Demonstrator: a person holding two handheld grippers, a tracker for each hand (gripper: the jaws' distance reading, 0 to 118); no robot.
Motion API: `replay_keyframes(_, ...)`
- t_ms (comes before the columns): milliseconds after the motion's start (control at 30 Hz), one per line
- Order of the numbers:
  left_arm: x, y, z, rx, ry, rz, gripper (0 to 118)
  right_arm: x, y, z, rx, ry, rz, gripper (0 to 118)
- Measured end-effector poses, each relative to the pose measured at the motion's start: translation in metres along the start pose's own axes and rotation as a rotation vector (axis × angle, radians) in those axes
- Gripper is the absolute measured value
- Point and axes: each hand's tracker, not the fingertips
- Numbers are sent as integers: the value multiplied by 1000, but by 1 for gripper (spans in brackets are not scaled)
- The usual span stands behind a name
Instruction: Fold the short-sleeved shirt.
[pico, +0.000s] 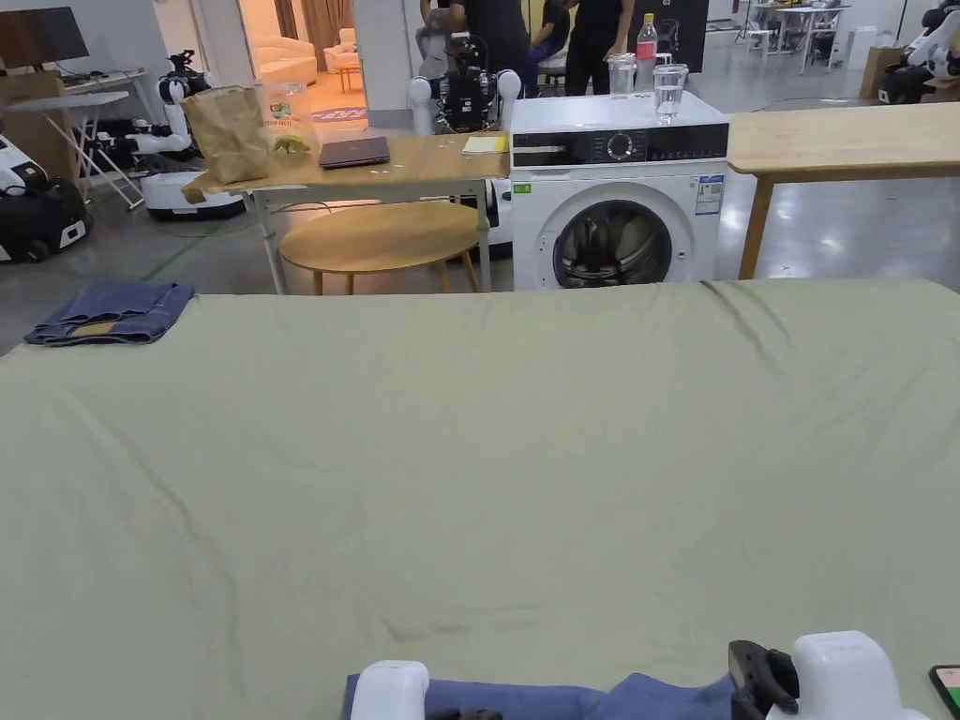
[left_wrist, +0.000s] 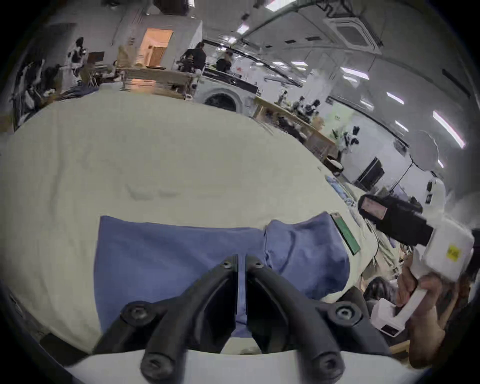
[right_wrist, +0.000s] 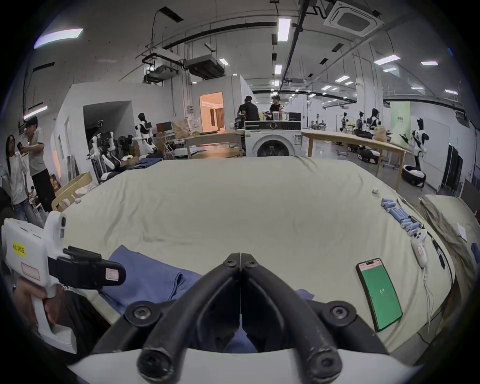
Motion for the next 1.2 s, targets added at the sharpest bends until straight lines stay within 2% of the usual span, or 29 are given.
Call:
replay_keyframes(33, -3, 0, 4, 25, -2, 5, 2, -1, 0, -1, -5, 3, -2, 0)
replay_keyframes(67, -11, 1, 10, 75, -5, 31, 15, -2, -1, -1, -7, 5, -4, 0)
replay_keyframes(100, -22, 1, 17, 111, -13, 65, 46, -4, -2, -2, -9, 6, -3, 0)
replay_keyframes(133, -35, 1, 24, 141, -32, 127, 97, -6, -2, -2, -11, 8, 0, 0)
replay_keyframes(167, -51, 1, 29, 131, -15, 177, 117, -7, -3, -2, -15, 9, 7, 0)
replay_keyframes(200, -64, -1, 34, 130, 2, 209, 118, -9, -3, -3, -17, 9, 12, 0)
replay_keyframes(300, -108, -11, 51, 156, 27, 329, 118, -13, -3, -6, -25, 10, 19, 0)
replay_keyframes(433, -156, -40, 41, 97, -61, 560, 118, -20, -3, -10, -31, 13, 19, 0)
replay_keyframes(500, -172, -60, 21, 40, -184, 693, 118, -24, -2, -11, -33, 14, 27, 0)
replay_keyframes(533, -169, -67, 8, 36, -314, 763, 118, -25, -2, -11, -35, 15, 31, 0)
replay_keyframes(600, -163, -70, -6, 120, -515, 811, 118, -27, -2, -11, -38, 16, 36, 0)
replay_keyframes(633, -159, -70, -17, 94, -583, 845, 118, -27, -2, -10, -39, 15, 39, 0)
replay_keyframes(667, -150, -68, -24, 85, -592, 860, 118, -27, -2, -9, -41, 12, 41, 0)
replay_keyframes(700, -144, -65, -29, 97, -535, 832, 118, -27, -2, -9, -42, 10, 44, 0)
replay_keyframes(733, -142, -60, -32, 116, -491, 805, 110, -27, -2, -8, -43, 8, 46, 0)
replay_keyframes(767, -141, -58, -33, 122, -442, 797, 90, -27, -2, -7, -44, 3, 48, 0)
replay_keyframes(800, -141, -57, -34, 109, -381, 819, 55, -26, -2, -6, -43, -2, 50, 0)
replay_keyframes(833, -143, -60, -38, 66, -294, 839, 13, -25, -2, -6, -44, -6, 50, 0)
replay_keyframes(867, -144, -61, -39, 52, -263, 837, 13, -25, -2, -5, -45, -9, 50, 0)
replay_keyframes(933, -147, -62, -30, 74, -296, 833, 12, -24, -2, -4, -47, -19, 51, 0)
replay_keyframes(1067, -157, -47, 12, 179, -175, 725, 11, -23, 0, -2, -44, -34, 52, 0)
replay_keyframes(1133, -173, -36, 39, 229, -60, 669, 11, -24, 1, -1, -40, -39, 55, 0)
replay_keyframes(1200, -182, -24, 61, 236, 79, 553, 11, -25, 1, -1, -38, -36, 55, 0)
